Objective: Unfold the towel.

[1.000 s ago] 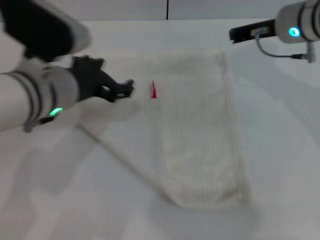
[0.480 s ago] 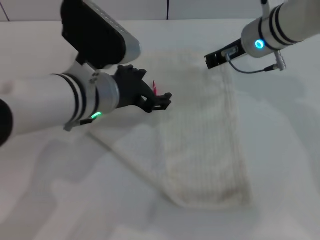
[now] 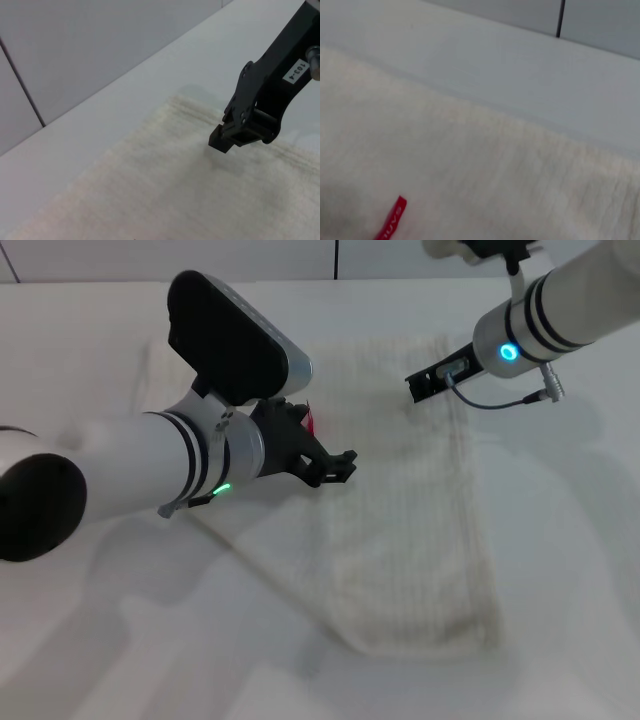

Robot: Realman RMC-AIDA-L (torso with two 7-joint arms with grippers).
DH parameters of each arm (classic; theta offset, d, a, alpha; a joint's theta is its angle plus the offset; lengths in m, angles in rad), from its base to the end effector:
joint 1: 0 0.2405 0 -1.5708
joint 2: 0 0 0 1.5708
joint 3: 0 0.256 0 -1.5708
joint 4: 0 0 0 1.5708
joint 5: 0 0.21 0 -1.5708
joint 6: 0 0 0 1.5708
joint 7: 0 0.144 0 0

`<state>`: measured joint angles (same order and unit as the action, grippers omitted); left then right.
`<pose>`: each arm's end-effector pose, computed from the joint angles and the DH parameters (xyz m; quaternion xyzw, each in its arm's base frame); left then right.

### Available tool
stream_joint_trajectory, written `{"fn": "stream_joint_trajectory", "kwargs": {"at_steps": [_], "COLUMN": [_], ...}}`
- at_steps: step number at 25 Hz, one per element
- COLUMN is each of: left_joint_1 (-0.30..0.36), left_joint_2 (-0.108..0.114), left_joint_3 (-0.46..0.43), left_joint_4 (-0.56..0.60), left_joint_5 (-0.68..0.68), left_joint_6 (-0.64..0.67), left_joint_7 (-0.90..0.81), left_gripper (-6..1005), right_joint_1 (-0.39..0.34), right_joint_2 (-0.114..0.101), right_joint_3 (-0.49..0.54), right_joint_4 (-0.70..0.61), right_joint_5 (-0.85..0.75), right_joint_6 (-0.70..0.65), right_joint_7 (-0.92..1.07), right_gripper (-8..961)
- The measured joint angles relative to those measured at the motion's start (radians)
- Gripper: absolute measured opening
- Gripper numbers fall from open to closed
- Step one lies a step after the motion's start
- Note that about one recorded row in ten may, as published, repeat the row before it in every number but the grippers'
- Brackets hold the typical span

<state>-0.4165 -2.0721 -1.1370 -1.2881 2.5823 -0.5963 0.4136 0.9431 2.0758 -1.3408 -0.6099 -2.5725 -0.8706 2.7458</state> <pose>-0.1581 0.3448 -0.1019 -0.9342 -0.1817 0.0037 0.3069 0.1886 0.4445 -0.0603 -0.8532 0.4249 -0.0811 0.2915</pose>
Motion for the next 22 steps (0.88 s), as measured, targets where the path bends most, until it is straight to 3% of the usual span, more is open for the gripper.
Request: {"fn": "stream_joint_trajectory", "kwargs": {"at_steps": [14, 22], "left_joint_1": [-0.026, -0.077], "left_joint_2": [-0.003, -0.003], "left_joint_3": [0.01, 0.011], "left_joint_4": [0.106, 0.198], "left_joint_5": [-0.011, -0.054], "left_joint_6": [0.08, 0.116], "left_joint_7": [-0.009, -0.032], "left_gripper": [812, 810], "right_joint_1": [0.025, 0.026], "right_joint_2": [0.001, 0.003], "right_joint_3": [-0.016, -0.025], "right_joint_4": [0.072, 0.073], "right_joint_5": [0.001, 0.004], "right_joint_6": [0.022, 0.019], "right_joint_7": [0.0, 0.0], "right_gripper": [9, 14]}}
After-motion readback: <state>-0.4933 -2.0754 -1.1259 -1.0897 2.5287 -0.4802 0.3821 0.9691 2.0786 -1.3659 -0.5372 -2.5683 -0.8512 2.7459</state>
